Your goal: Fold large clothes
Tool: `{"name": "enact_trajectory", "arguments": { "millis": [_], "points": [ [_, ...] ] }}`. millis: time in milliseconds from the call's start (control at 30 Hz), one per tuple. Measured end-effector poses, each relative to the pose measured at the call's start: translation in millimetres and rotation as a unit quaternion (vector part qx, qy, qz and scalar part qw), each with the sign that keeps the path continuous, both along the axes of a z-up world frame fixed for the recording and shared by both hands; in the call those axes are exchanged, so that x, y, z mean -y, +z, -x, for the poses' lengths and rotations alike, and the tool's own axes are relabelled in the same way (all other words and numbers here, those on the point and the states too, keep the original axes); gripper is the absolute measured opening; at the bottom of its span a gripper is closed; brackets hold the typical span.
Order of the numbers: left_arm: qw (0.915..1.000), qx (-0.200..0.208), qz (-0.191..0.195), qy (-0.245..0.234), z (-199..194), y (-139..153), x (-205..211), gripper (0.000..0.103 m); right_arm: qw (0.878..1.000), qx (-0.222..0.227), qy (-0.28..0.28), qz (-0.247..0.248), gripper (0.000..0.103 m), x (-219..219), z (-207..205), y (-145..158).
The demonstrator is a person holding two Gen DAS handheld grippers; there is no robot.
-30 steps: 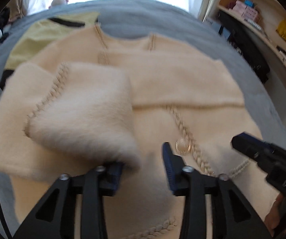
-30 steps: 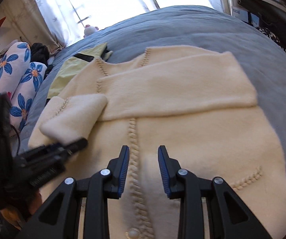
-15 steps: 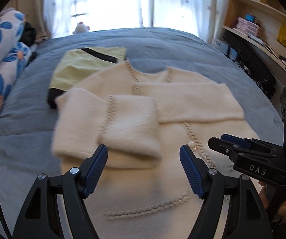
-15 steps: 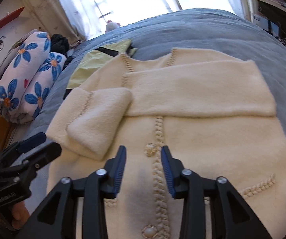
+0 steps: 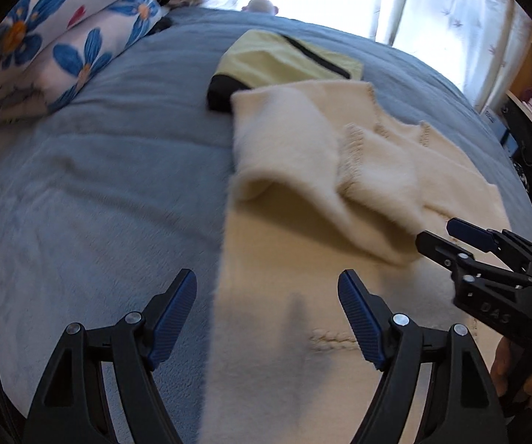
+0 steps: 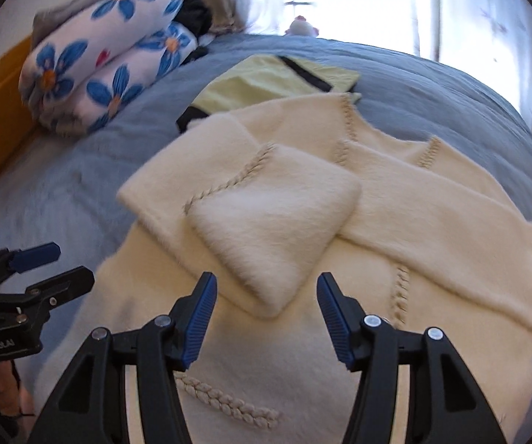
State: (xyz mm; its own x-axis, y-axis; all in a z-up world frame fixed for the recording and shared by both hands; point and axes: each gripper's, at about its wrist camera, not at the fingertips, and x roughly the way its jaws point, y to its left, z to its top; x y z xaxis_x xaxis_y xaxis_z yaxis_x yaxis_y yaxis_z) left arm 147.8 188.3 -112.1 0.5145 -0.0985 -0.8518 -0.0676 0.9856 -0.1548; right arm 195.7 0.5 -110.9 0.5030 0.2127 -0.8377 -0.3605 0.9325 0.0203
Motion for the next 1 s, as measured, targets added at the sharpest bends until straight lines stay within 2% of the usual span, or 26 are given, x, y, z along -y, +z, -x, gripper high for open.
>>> {"name": "enact_trajectory", "arguments": {
  "millis": [100,200,267,300,333,367,467,533,600,667,700,733,767,867,1000],
  "points": [
    [0.9998,-0.009,0.017,0.007,-0.7,-7.8,-7.1,0.077,0.998,0.017,0.009,0.061,0.056,-19.8,-8.7,-14.7],
    [0.9997,-0.01,0.019,0.008,-2.3,-10.5,-8.1,0.077,0.994,0.018,0.011,0.106,0.056,-30.7,-21.6,-27.3],
    [0.9998,-0.008,0.017,0.007,-2.5,-10.8,-6.0,0.077,0.992,0.027,0.009,0.121,0.043,-33.6,-28.2,-25.7],
    [0.9998,-0.008,0.017,0.006,-2.2,-9.7,-4.4,0.077,0.992,0.031,0.012,0.12,0.021,-34.3,-31.1,-20.6],
    [0.9998,-0.006,0.017,0.006,-1.9,-9.1,-3.3,0.077,0.992,0.041,0.01,0.119,0.014,-33.8,-34.4,-11.2],
    [0.9998,-0.004,0.016,0.006,-1.2,-8.3,-2.4,0.077,0.993,0.049,0.009,0.107,0.014,-31.8,-37.8,0.5],
    [0.9999,0.004,0.008,0.007,1.0,-5.8,0.5,0.077,0.996,0.087,-0.011,0.018,0.013,-3.3,-46.1,51.6],
    [0.9999,0.007,0.007,0.006,1.4,-4.5,2.0,0.077,0.99,0.124,-0.045,-0.041,0.013,32.8,-46.1,85.9],
    [0.9999,0.009,0.009,0.003,3.0,-3.2,3.5,0.077,0.983,0.129,-0.092,-0.089,0.013,73.2,-47.8,99.9],
    [0.9999,0.011,0.008,-0.001,4.2,-2.8,5.1,0.077,0.976,0.097,-0.151,-0.122,0.015,121.1,-51.8,88.9],
    [0.9999,0.011,0.007,-0.004,4.2,-3.0,6.8,0.077,0.974,0.07,-0.176,-0.123,0.025,140.8,-53.3,75.4],
    [0.9999,0.01,0.005,-0.007,4.2,-3.3,8.0,0.077,0.972,0.03,-0.2,-0.116,0.042,159.8,-54.0,56.1],
    [0.9999,0.009,0.004,-0.009,3.4,-3.6,8.8,0.077,0.97,-0.007,-0.216,-0.109,0.048,174.9,-53.0,36.8],
    [0.9998,0.005,-0.002,-0.02,-5.1,-3.0,11.4,0.077,0.965,-0.091,-0.228,-0.094,0.049,207.1,-33.5,-12.0],
    [0.999,0.0,-0.011,-0.042,-32.3,-1.7,11.3,0.077,0.959,-0.12,-0.234,-0.101,0.049,237.5,-12.6,-31.6]
  ]
}}
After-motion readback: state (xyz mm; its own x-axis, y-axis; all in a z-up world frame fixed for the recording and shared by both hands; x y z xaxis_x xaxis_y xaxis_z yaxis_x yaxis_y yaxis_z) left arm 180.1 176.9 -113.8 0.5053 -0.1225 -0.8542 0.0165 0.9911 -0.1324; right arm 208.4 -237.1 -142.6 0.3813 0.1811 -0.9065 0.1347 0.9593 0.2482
